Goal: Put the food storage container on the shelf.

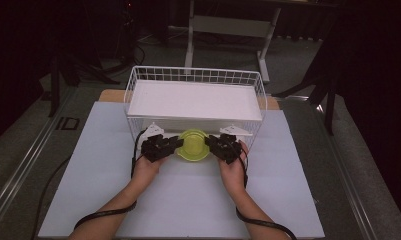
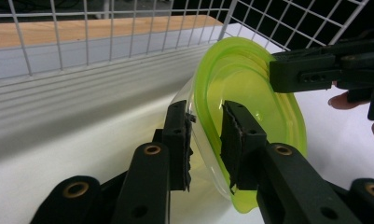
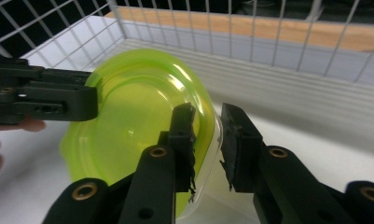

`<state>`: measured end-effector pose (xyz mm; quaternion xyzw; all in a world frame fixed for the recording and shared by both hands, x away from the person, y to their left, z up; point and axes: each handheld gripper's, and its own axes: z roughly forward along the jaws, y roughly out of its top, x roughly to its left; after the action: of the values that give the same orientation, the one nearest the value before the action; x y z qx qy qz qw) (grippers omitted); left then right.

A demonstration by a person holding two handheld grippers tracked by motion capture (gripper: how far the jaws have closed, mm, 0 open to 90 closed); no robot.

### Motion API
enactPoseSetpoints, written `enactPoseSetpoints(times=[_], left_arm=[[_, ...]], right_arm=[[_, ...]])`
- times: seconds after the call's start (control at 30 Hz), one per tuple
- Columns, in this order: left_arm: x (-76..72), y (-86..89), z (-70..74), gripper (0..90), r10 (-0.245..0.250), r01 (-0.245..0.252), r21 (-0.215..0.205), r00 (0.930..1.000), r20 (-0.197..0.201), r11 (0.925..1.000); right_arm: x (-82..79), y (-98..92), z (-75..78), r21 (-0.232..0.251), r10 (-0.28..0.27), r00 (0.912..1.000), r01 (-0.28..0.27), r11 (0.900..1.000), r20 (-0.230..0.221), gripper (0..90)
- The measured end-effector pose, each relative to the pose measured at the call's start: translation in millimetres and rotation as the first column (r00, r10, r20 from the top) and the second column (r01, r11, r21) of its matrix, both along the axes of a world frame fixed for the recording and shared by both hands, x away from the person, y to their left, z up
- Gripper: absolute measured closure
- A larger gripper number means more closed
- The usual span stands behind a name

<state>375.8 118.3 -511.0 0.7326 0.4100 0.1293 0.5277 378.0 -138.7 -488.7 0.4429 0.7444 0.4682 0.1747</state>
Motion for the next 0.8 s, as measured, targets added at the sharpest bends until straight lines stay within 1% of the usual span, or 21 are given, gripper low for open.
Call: enactPoseSetpoints(times=[0.03, 0.1, 0.13, 0.2, 0.23, 0.27, 0.3, 0.33, 0.37, 0.4, 0.43, 0.47, 0.5, 0.57, 0.6, 0.67, 0.73, 0.8], left_arm=[[1.3, 0.5, -0.7, 64.8, 0.002, -0.002, -0.004, 1.0, 0.004, 1.0], [5.0, 0.9, -1.5, 61.0, 0.007, -0.007, -0.012, 1.0, 0.007, 0.9999], [6.9, 1.0, -1.6, 58.7, 0.014, -0.014, -0.016, 0.9999, 0.006, 0.9998], [9.9, 0.6, -1.5, 56.9, 0.023, -0.023, -0.022, 0.9997, -0.003, 0.9995], [10.7, -0.2, -1.3, 55.1, 0.039, -0.039, -0.009, 0.9993, 0.002, 0.9992], [12.8, 0.0, -1.1, 52.1, 0.042, -0.042, 0.001, 0.9991, 0.01, 0.9991], [14.2, -0.2, -0.8, 51.7, 0.046, -0.046, -0.002, 0.999, 0.002, 0.999], [14.3, -0.4, -0.1, 51.0, 0.045, -0.045, -0.009, 0.999, 0.007, 0.999], [12.7, -0.6, 1.3, 48.8, 0.05, -0.05, -0.011, 0.9984, 0.027, 0.9987], [10.6, -0.5, 2.6, 48.8, 0.052, -0.052, -0.018, 0.9975, 0.046, 0.9985], [9.2, -0.4, 3.5, 48.9, 0.052, -0.051, -0.034, 0.9972, 0.053, 0.9981], [7.5, 0.8, 4.2, 48.8, 0.047, -0.045, -0.034, 0.997, 0.061, 0.9984], [5.4, 1.0, 4.5, 48.8, 0.043, -0.04, -0.045, 0.9974, 0.058, 0.9982], [2.2, 3.5, 5.0, 48.1, 0.027, -0.025, -0.038, 0.9981, 0.056, 0.999], [-0.6, 4.8, 5.3, 47.3, 0.023, -0.02, -0.043, 0.9982, 0.056, 0.9989], [-6.2, 7.8, 6.2, 46.6, 0.011, -0.009, -0.04, 0.9982, 0.058, 0.9991], [-12.4, 10.8, 7.5, 45.1, 0.0, 0.002, -0.035, 0.9984, 0.057, 0.9994], [-19.1, 13.9, 8.9, 44.1, -0.01, 0.011, -0.031, 0.9989, 0.045, 0.9995]], right_arm=[[0.9, 2.5, -1.4, -0.031, -0.013, 0.9996, 0.014, 0.999, 0.023, 69.6], [2.7, 2.9, -4.1, -0.031, -0.029, 0.9992, 0.03, 0.999, 0.027, 66.3], [3.4, 3.4, -6.0, -0.028, -0.037, 0.999, 0.038, 0.999, 0.025, 66.2], [4.8, 3.8, -8.8, -0.023, -0.051, 0.9979, 0.052, 0.998, 0.04, 60.9], [5.2, 4.1, -9.4, -0.021, -0.065, 0.9968, 0.067, 0.998, 0.046, 59.8], [6.1, 4.2, -9.9, -0.013, -0.071, 0.9964, 0.071, 0.997, 0.047, 59.3], [7.2, 4.1, -10.1, -0.009, -0.074, 0.9962, 0.075, 0.997, 0.046, 57.9], [8.0, 4.4, -9.9, -0.008, -0.078, 0.996, 0.079, 0.997, 0.043, 56.1], [8.7, 4.5, -9.6, -0.005, -0.076, 0.9962, 0.076, 0.997, 0.042, 55.3], [8.5, 4.8, -9.2, -0.007, -0.073, 0.9966, 0.073, 0.997, 0.04, 55.0], [7.4, 4.8, -8.0, -0.014, -0.07, 0.9962, 0.071, 0.997, 0.052, 55.0], [5.7, 4.4, -6.4, -0.012, -0.065, 0.9956, 0.066, 0.998, 0.067, 54.2], [3.8, 4.4, -5.1, -0.008, -0.061, 0.9956, 0.061, 0.998, 0.071, 53.5], [-1.3, 4.2, -1.8, -0.009, -0.051, 0.9951, 0.052, 0.999, 0.084, 52.7], [-4.2, 4.3, 0.2, -0.012, -0.042, 0.9953, 0.043, 0.999, 0.088, 52.4], [-10.8, 4.5, 3.8, -0.012, -0.029, 0.9944, 0.03, 0.999, 0.101, 52.3], [-16.6, 5.0, 7.5, -0.01, -0.018, 0.9945, 0.019, 1.0, 0.103, 52.1], [-22.7, 5.8, 10.4, 0.0, -0.004, 0.9952, 0.004, 1.0, 0.098, 53.3]])
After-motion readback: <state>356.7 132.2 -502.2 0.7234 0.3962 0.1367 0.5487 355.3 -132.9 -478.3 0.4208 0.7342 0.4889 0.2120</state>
